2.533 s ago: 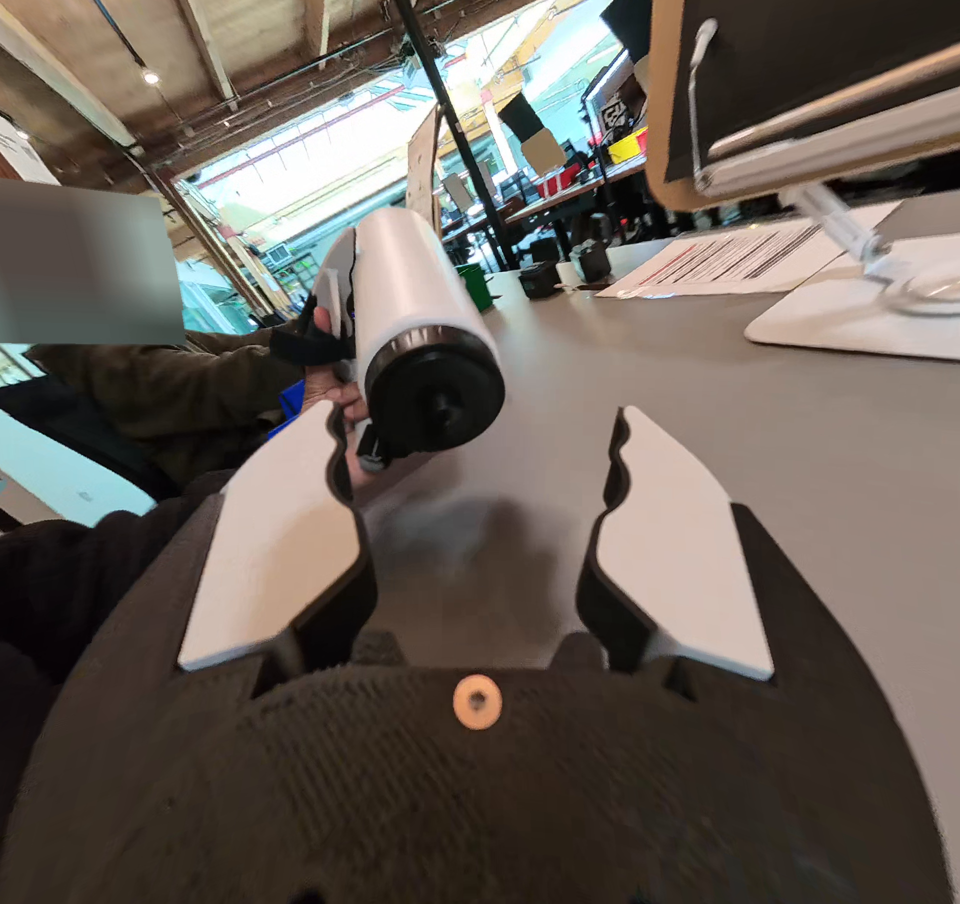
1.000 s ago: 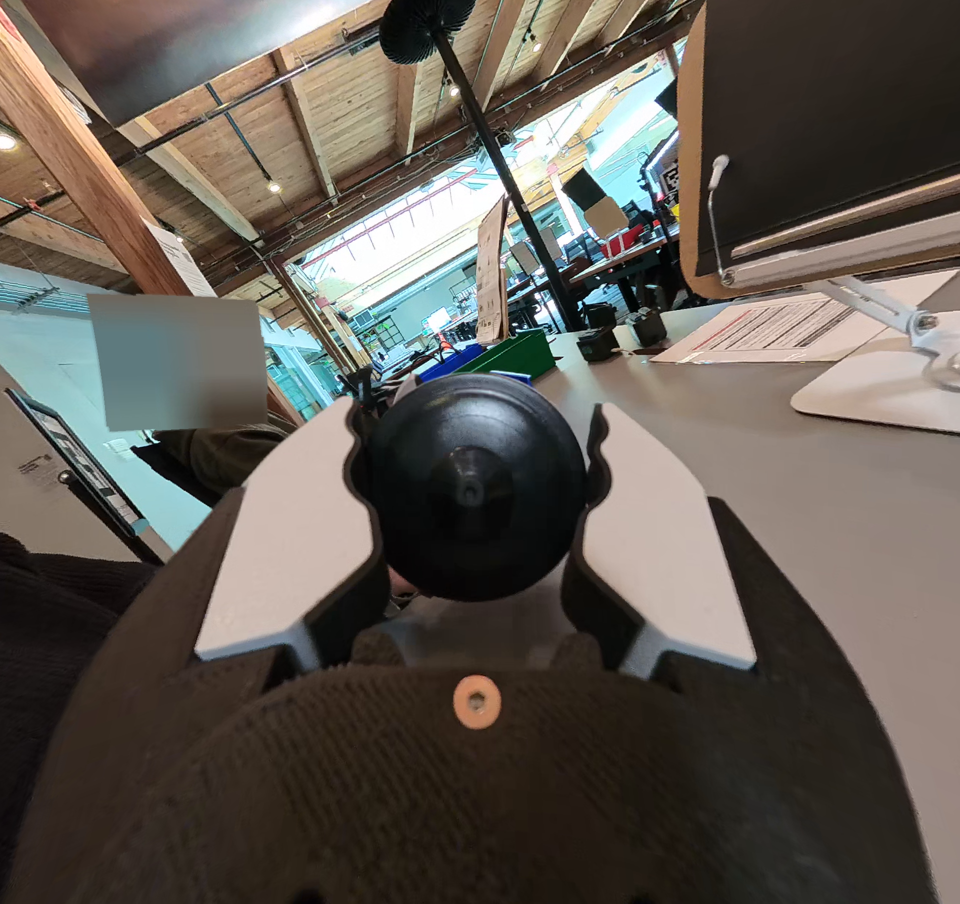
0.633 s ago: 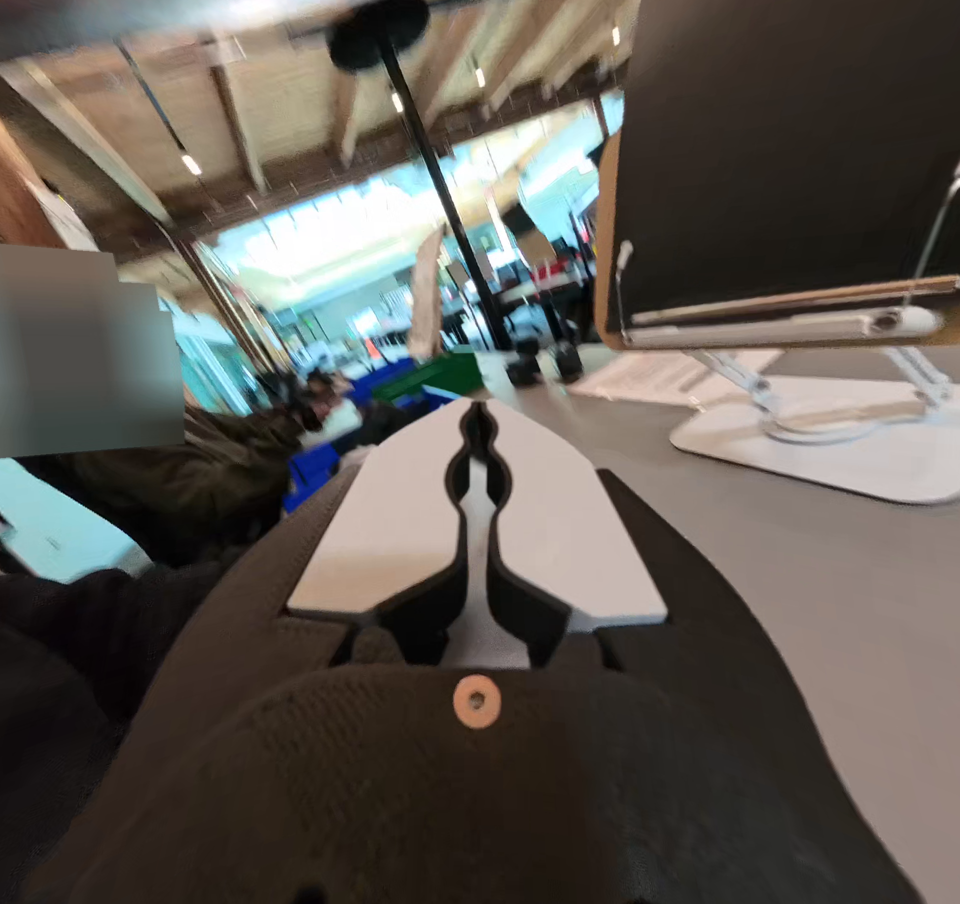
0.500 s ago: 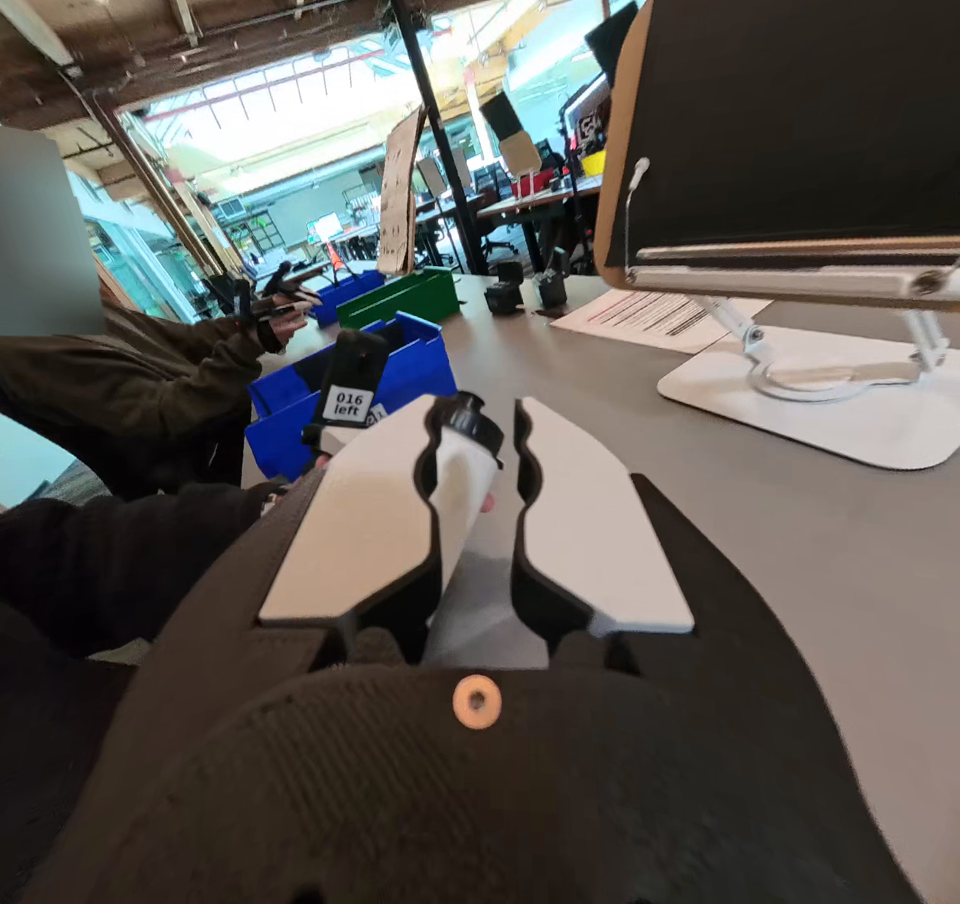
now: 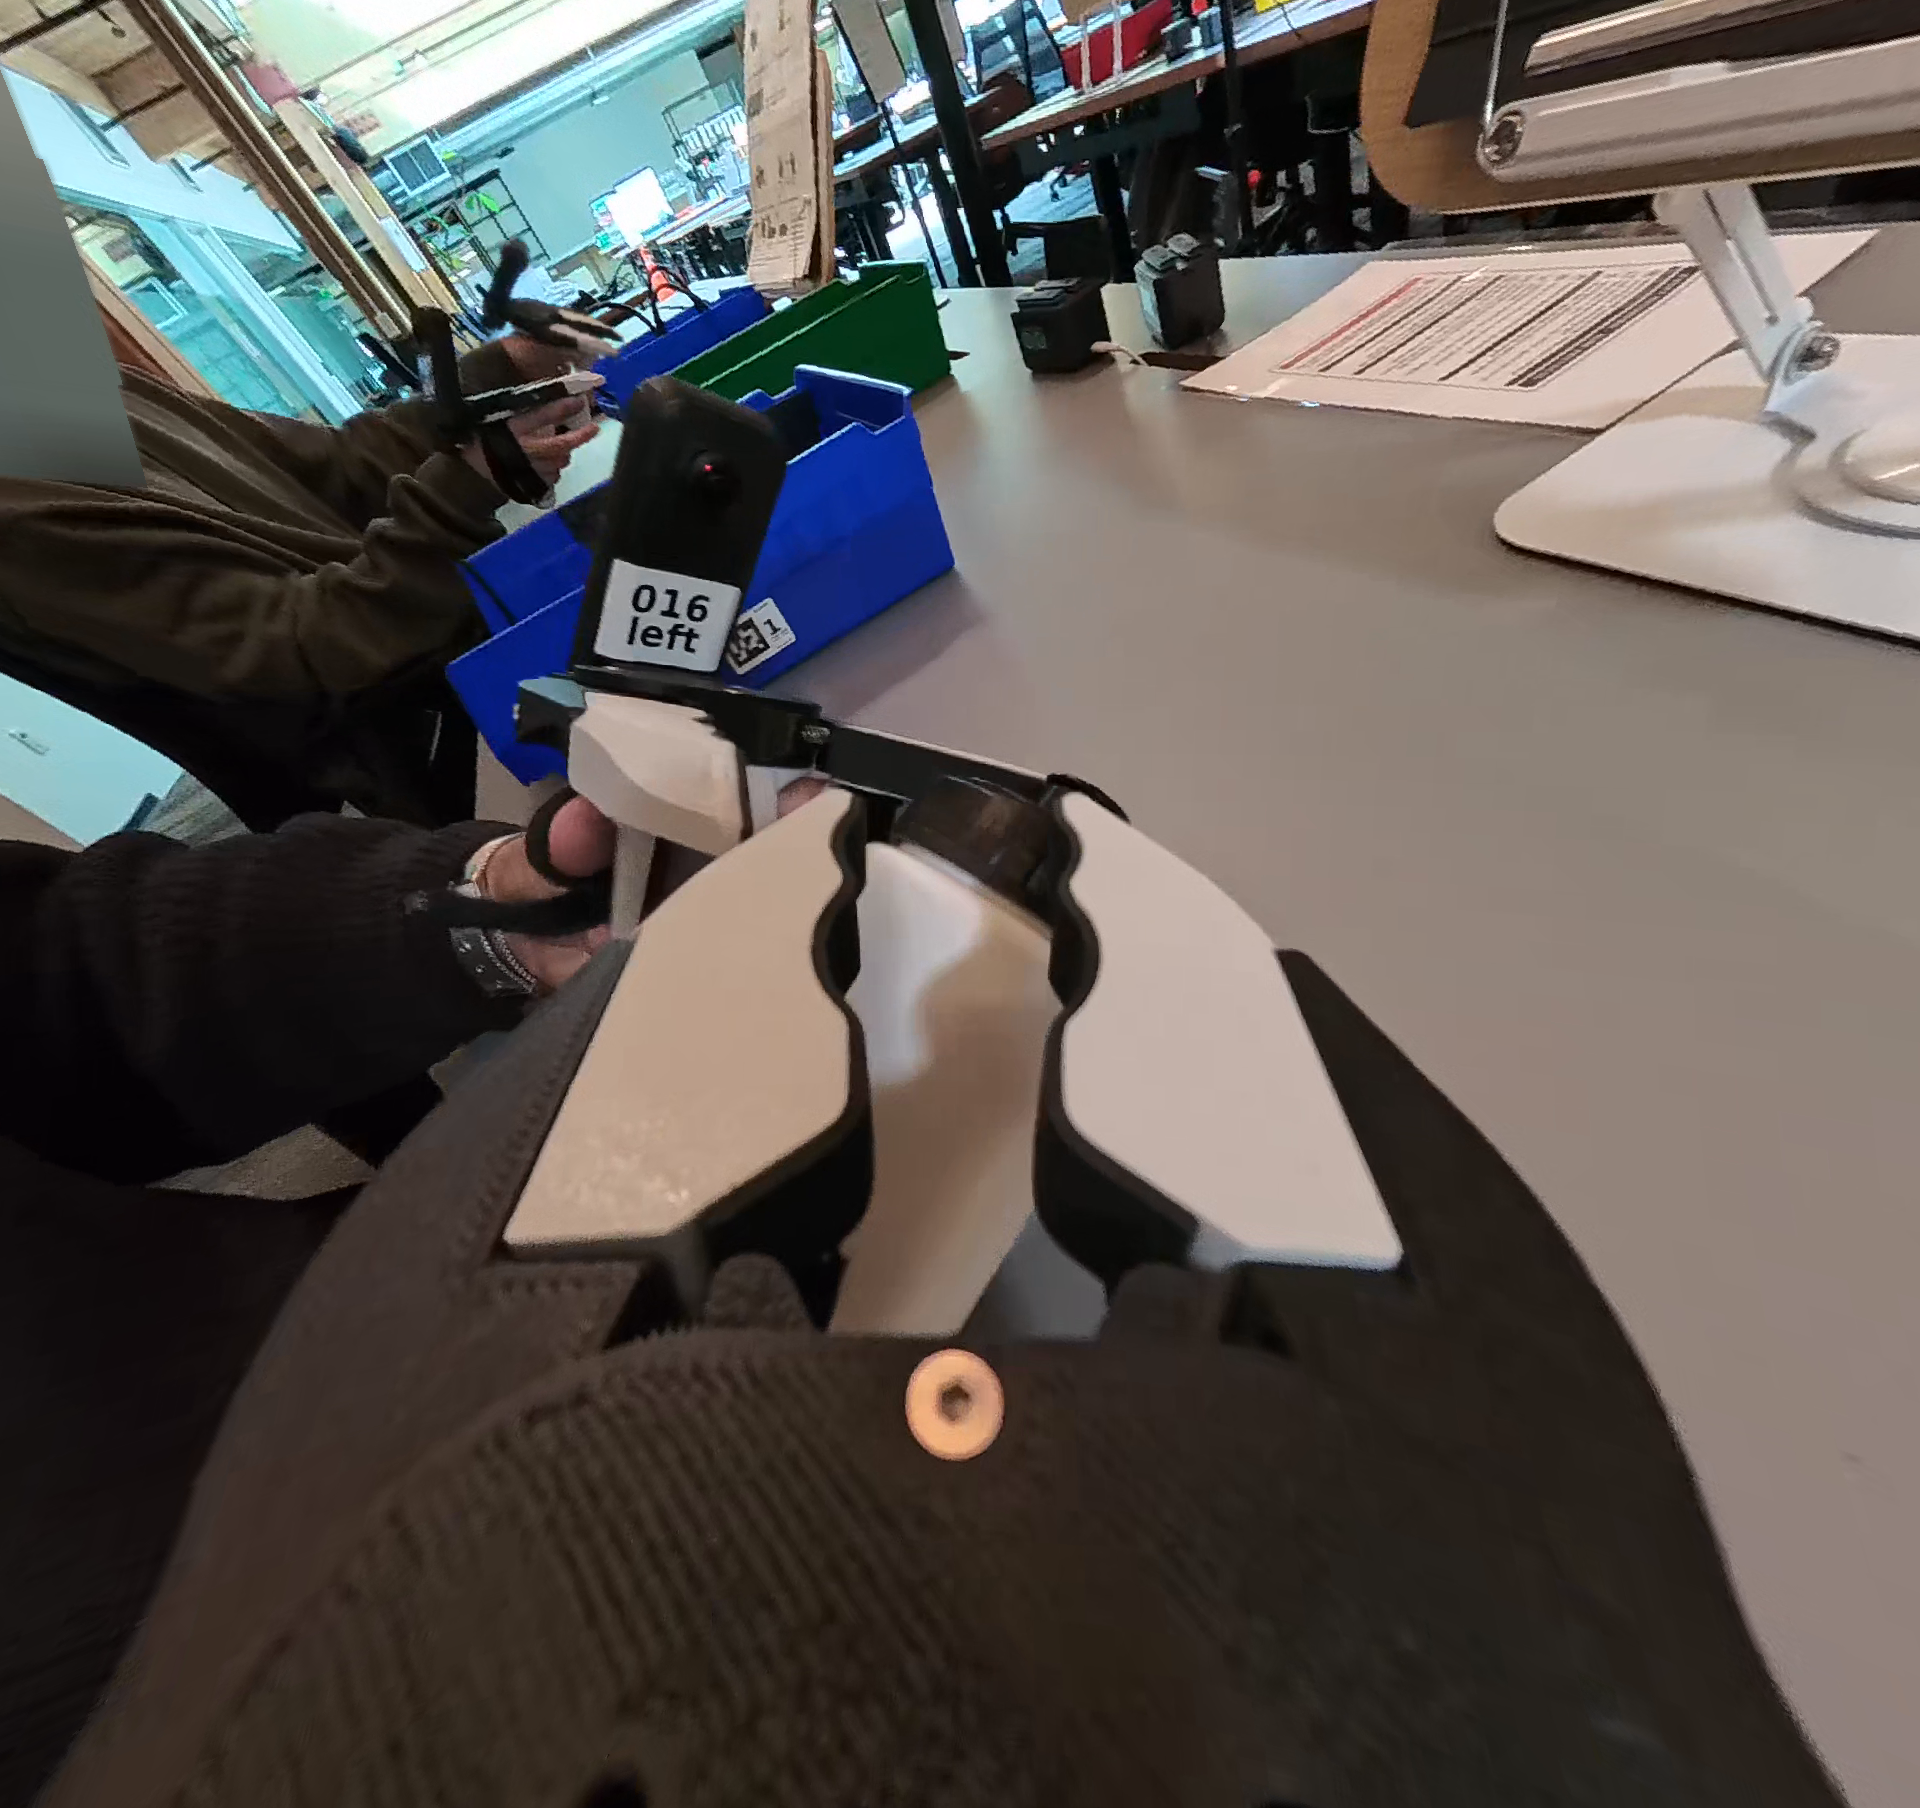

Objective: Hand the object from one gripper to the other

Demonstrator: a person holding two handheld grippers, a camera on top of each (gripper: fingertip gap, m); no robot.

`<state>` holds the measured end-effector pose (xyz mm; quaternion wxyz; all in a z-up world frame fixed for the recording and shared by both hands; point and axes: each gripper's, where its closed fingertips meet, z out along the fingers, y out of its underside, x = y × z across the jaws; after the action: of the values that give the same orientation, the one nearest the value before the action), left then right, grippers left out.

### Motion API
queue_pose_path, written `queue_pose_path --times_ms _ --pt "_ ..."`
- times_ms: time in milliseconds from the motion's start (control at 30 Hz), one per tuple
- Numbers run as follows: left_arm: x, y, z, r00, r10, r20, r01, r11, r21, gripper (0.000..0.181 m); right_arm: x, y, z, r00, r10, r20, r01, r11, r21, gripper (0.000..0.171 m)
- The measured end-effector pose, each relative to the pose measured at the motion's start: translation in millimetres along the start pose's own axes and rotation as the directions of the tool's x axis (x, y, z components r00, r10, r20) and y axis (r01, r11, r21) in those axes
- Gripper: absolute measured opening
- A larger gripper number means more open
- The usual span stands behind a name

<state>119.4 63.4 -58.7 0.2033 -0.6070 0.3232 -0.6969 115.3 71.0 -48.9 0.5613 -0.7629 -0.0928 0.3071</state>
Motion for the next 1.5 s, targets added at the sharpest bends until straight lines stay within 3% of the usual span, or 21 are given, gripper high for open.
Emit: queue_pose_path --times_ms 100,200,333,400,533,800,900,1033,1100,1200,1367,1500 --pt "1 -1 -1 0.999 -0.032 -0.016 0.033 0.999 0.01 0.085 0 -1 -2 1.0 0.017 0.015 -0.017 1.0 0.012 0.031" --pt "4 -4 -3 0.999 -0.025 -0.037 0.027 0.999 0.039 0.068 0 -5 -3 0.997 0.065 0.043 -0.067 0.997 0.037 0.034" --pt "10 -8 -3 0.999 0.039 -0.022 -0.038 0.997 0.063 0.06 0 -7 -6 0.991 0.116 0.069 -0.119 0.991 0.054 0.039" --pt "11 -13 -6 0.997 0.074 -0.014 -0.073 0.993 0.09 0.049 1 -9 -7 0.992 0.11 0.06 -0.114 0.991 0.07 0.048" --pt "18 -16 -8 0.993 0.113 -0.029 -0.109 0.988 0.114 0.049 1 -11 -8 0.987 0.148 0.06 -0.151 0.987 0.055 0.062" --pt "41 -20 -10 0.971 0.225 -0.081 -0.21 0.965 0.157 0.049 -8 -4 -7 0.897 0.38 0.225 -0.381 0.924 -0.043 0.094" --pt "41 -21 -10 0.97 0.235 -0.062 -0.222 0.96 0.168 0.049 -23 7 -4 0.863 0.407 0.298 -0.386 0.913 -0.131 0.108" --pt "34 -25 -13 0.977 0.208 -0.05 -0.195 0.963 0.184 0.049 -51 28 5 0.867 0.358 0.346 -0.286 0.927 -0.244 0.108" --pt "36 -28 -15 0.977 0.204 -0.068 -0.188 0.963 0.193 0.048 -51 36 8 0.9 0.298 0.317 -0.221 0.941 -0.258 0.093" --pt "40 -30 -16 0.975 0.209 -0.082 -0.189 0.961 0.202 0.047 -49 30 7 0.898 0.304 0.319 -0.236 0.943 -0.234 0.09" --pt "40 -39 -22 0.979 0.173 -0.111 -0.142 0.959 0.244 0.082 -42 20 2 0.906 0.291 0.309 -0.241 0.952 -0.188 0.09" --pt "32 -46 -28 0.983 0.159 -0.091 -0.13 0.956 0.264 0.087 -33 -6 -9 0.919 0.239 0.314 -0.231 0.971 -0.063 0.09"
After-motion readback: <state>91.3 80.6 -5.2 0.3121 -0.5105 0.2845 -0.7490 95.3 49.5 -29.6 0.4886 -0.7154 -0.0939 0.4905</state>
